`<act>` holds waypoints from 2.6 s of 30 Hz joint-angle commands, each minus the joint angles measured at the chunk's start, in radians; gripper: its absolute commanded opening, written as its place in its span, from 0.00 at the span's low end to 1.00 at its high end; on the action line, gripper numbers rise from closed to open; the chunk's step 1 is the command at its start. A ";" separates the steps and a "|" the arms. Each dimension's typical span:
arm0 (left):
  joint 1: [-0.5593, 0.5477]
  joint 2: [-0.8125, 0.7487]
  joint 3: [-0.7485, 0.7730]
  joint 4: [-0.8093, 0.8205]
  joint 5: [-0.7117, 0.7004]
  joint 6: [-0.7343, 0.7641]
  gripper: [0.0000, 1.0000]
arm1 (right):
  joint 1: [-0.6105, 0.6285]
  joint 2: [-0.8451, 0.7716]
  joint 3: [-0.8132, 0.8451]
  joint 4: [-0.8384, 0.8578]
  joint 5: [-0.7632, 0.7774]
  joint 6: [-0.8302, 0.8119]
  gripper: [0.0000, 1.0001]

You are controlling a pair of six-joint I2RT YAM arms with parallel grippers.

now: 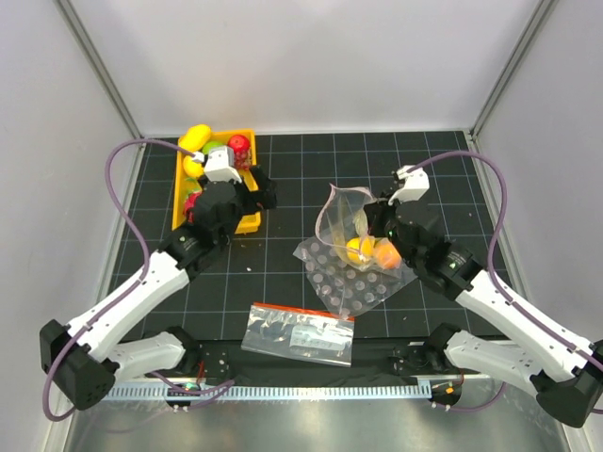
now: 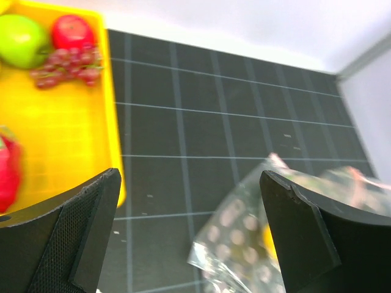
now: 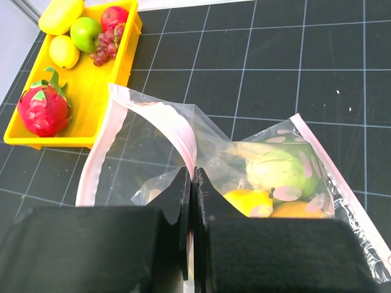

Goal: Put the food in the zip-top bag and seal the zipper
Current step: Adjust the zipper food storage bag at the center of the board, then pick up the fake fruit from the bin.

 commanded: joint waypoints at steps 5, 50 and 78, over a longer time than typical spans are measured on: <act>0.108 0.091 0.125 0.011 -0.008 0.099 1.00 | 0.005 -0.023 -0.034 0.097 0.046 -0.025 0.01; 0.678 1.424 1.402 -0.305 0.153 0.621 1.00 | 0.005 0.012 -0.041 0.100 0.031 0.009 0.01; 0.683 1.358 1.161 -0.178 0.316 0.515 0.24 | 0.005 -0.049 -0.062 0.102 0.058 0.015 0.01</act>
